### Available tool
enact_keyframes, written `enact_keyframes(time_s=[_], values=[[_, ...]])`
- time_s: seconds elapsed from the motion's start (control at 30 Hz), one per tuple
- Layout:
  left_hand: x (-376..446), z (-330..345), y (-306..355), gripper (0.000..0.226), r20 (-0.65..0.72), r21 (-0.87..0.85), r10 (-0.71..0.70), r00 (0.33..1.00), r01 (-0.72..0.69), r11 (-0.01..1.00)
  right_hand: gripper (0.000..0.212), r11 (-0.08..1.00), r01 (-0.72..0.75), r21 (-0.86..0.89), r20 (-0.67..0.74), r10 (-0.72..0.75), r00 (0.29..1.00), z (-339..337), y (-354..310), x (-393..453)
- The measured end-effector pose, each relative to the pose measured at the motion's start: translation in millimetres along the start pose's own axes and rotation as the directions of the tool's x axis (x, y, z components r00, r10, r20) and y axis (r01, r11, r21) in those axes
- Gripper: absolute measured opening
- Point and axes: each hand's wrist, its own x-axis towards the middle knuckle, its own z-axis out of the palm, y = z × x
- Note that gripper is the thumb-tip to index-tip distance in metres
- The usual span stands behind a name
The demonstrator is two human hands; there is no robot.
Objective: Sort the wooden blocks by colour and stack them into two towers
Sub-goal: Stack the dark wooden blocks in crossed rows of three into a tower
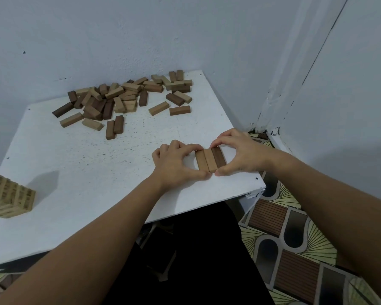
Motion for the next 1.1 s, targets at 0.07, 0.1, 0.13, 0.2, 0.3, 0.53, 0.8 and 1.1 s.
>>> enact_keyframes(time_s=[0.07,0.1,0.13,0.2,0.3,0.53,0.8,1.1], values=[[-1,1,0,0.077,-0.003,0.005,0.003,1.000,-0.003,1.000,0.074,1.000,-0.003,0.008,0.008,0.003,1.000,1,1,-1],[-1,2,-1,0.076,-0.006,0.010,0.005,1.000,-0.005,1.000,0.074,1.000,-0.007,0.012,0.011,0.007,1.000,1,2,-1],[-1,2,-1,0.076,-0.009,0.017,0.006,1.000,-0.006,1.000,0.074,1.000,-0.010,0.014,0.014,0.010,1.000,1,1,0],[0,3,-1,0.074,-0.013,0.033,0.008,1.000,-0.008,0.999,0.073,1.000,-0.017,0.010,0.023,0.017,1.000,0,0,0],[0,4,-1,0.073,-0.012,0.032,0.005,1.000,-0.005,0.999,0.073,1.000,-0.031,0.004,0.038,0.031,0.999,-1,-2,0],[0,2,-1,0.071,0.001,0.035,-0.002,1.000,0.002,0.999,0.076,0.998,-0.057,-0.026,0.064,0.059,0.996,-3,-8,0],[-3,-36,-14,0.115,0.313,-0.115,-0.039,0.949,0.079,0.990,0.112,0.973,-0.123,0.197,0.176,0.089,0.980,-23,-16,3],[17,-91,-99,0.062,-0.232,-0.079,-0.301,0.925,0.291,0.954,0.051,0.996,-0.078,0.043,-0.101,0.082,0.992,-7,-57,67]])
